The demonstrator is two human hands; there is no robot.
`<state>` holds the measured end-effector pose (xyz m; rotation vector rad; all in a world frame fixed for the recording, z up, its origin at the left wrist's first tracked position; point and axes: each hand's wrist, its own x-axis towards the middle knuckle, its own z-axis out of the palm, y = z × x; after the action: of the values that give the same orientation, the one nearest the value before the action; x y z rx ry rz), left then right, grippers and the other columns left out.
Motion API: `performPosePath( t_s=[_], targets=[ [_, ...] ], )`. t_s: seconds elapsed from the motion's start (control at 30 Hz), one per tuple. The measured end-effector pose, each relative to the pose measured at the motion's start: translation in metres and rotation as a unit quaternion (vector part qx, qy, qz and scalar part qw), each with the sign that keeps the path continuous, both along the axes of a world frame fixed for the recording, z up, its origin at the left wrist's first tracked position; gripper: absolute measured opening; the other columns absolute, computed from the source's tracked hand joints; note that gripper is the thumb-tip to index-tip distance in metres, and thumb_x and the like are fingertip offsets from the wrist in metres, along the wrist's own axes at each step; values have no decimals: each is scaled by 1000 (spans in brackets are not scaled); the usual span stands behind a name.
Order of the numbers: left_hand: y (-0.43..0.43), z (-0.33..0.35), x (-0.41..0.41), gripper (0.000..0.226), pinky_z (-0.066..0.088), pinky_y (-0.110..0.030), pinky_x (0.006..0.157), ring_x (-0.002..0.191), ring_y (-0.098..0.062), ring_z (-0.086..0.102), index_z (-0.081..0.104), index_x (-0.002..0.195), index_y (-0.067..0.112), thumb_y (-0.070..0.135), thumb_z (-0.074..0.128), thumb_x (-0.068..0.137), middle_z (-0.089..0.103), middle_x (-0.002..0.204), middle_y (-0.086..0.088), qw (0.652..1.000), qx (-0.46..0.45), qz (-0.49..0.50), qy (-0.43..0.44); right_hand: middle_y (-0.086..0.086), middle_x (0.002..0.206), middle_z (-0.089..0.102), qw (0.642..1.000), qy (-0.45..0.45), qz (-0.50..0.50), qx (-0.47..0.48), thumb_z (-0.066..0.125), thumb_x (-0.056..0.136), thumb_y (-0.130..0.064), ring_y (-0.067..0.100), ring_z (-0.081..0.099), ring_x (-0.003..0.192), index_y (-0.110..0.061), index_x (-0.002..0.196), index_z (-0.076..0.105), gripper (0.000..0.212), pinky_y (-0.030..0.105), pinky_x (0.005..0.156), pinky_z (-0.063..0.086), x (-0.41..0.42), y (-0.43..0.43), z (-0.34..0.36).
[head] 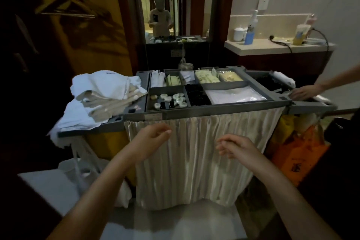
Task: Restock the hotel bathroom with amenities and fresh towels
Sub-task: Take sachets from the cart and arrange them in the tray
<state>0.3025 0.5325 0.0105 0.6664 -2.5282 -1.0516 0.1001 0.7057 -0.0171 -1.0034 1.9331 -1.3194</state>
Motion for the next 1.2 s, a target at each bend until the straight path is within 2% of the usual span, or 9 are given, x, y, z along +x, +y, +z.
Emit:
performPosePath(
  t_s=[0.23, 0.33, 0.43, 0.57, 0.7, 0.83, 1.0, 1.2],
  targets=[
    [-62, -9, -100, 21, 49, -28, 85, 96, -6, 60, 60, 110, 24, 27, 45, 96, 64, 100, 6, 999, 25, 29, 12, 1, 79, 67, 1000, -10, 23, -17, 46, 94, -3, 4, 63, 63, -14, 89, 63, 21, 12, 57, 44, -102, -86, -4],
    [-86, -7, -148, 22, 49, -32, 84, 92, -9, 60, 60, 112, 22, 27, 45, 96, 64, 98, 3, 998, 28, 53, -9, 4, 79, 66, 999, -20, 37, -18, 45, 94, -2, 16, 62, 70, -6, 95, 62, 18, 21, 66, 46, -150, -115, 0],
    [-108, -4, -189, 24, 47, -33, 87, 94, -15, 61, 61, 113, 17, 24, 45, 96, 65, 99, -2, 997, 42, 71, 7, 9, 83, 67, 998, -36, 48, -15, 45, 95, -3, 20, 64, 75, -12, 90, 64, 21, 31, 75, 48, -193, -146, 1],
    [-141, -9, -223, 18, 47, -32, 85, 94, -15, 60, 62, 105, 22, 23, 46, 96, 65, 98, -5, 995, 59, 79, 4, 7, 87, 67, 996, -55, 68, 7, 44, 96, -6, 20, 63, 79, -16, 89, 63, 23, 27, 74, 48, -225, -183, -5],
    [-176, -13, -254, 17, 46, -21, 85, 100, -10, 60, 59, 107, 23, 22, 46, 97, 62, 98, 10, 991, 105, 80, 11, 7, 87, 67, 996, -59, 70, 12, 44, 96, -6, 18, 63, 78, -13, 92, 64, 22, 28, 74, 48, -256, -219, -4],
    [-214, -14, -289, 18, 43, -16, 77, 98, -8, 59, 59, 109, 22, 22, 45, 97, 63, 101, 8, 992, 99, 78, 13, 5, 85, 67, 997, -45, 60, 18, 44, 95, -6, 15, 62, 76, -11, 94, 64, 21, 23, 68, 46, -291, -258, -4],
    [-274, -8, -337, 15, 46, -25, 84, 97, -11, 59, 57, 103, 26, 21, 44, 97, 62, 99, 8, 993, 92, 68, 29, 4, 84, 67, 998, -32, 44, 13, 44, 96, -7, 15, 63, 76, -14, 92, 63, 21, 24, 68, 46, -338, -311, -1],
    [-340, -10, -402, 15, 49, -28, 86, 97, -14, 60, 58, 103, 27, 23, 44, 97, 63, 105, 3, 996, 64, 56, 11, 4, 83, 68, 999, -46, 24, 6, 47, 94, -4, 15, 62, 74, -14, 89, 64, 20, 16, 63, 50, -392, -365, 4]
  ],
)
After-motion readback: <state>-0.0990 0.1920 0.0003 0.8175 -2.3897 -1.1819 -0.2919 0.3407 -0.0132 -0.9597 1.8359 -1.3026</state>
